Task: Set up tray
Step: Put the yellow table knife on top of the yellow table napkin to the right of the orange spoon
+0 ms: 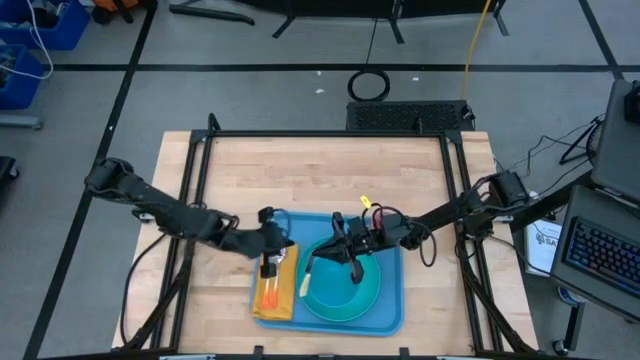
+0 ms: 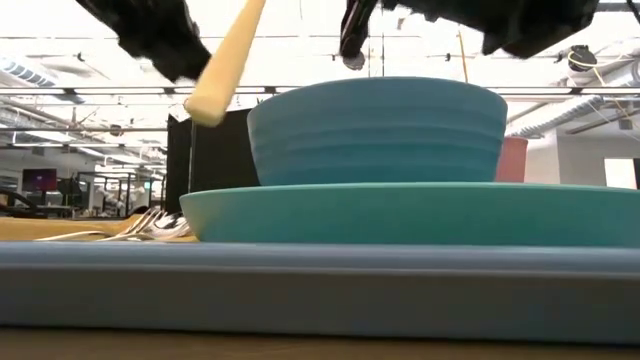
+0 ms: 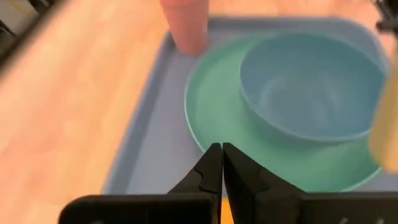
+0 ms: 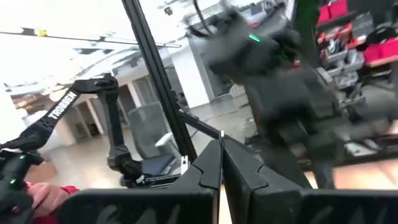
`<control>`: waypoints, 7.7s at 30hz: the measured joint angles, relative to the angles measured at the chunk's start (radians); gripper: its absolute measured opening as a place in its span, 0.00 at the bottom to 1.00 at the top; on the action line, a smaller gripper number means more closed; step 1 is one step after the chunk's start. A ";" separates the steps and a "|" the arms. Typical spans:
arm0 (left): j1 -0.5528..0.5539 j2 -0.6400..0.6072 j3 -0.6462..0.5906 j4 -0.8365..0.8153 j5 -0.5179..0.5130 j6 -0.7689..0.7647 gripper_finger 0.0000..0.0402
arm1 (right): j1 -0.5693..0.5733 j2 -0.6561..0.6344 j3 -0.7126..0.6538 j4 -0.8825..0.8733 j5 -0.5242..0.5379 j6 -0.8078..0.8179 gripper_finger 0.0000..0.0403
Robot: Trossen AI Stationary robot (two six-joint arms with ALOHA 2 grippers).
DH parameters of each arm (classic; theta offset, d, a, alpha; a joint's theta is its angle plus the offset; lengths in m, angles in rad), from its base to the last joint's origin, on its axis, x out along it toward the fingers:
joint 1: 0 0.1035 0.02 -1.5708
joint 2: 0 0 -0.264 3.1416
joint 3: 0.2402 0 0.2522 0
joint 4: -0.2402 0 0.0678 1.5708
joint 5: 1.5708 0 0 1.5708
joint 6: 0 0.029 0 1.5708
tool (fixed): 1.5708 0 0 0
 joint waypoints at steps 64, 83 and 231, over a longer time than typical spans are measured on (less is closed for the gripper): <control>-0.532 -0.065 0.000 -0.048 -0.748 -0.249 0.05 | -0.055 0.337 0.342 -0.309 0.132 0.249 0.00; -0.532 -0.064 0.000 -0.067 -0.748 -0.271 0.05 | -0.058 0.337 0.342 -0.418 0.226 0.250 0.00; -0.517 -0.064 -0.001 -0.170 -0.704 -0.323 0.05 | -0.019 0.384 0.914 -1.677 -0.326 0.444 0.54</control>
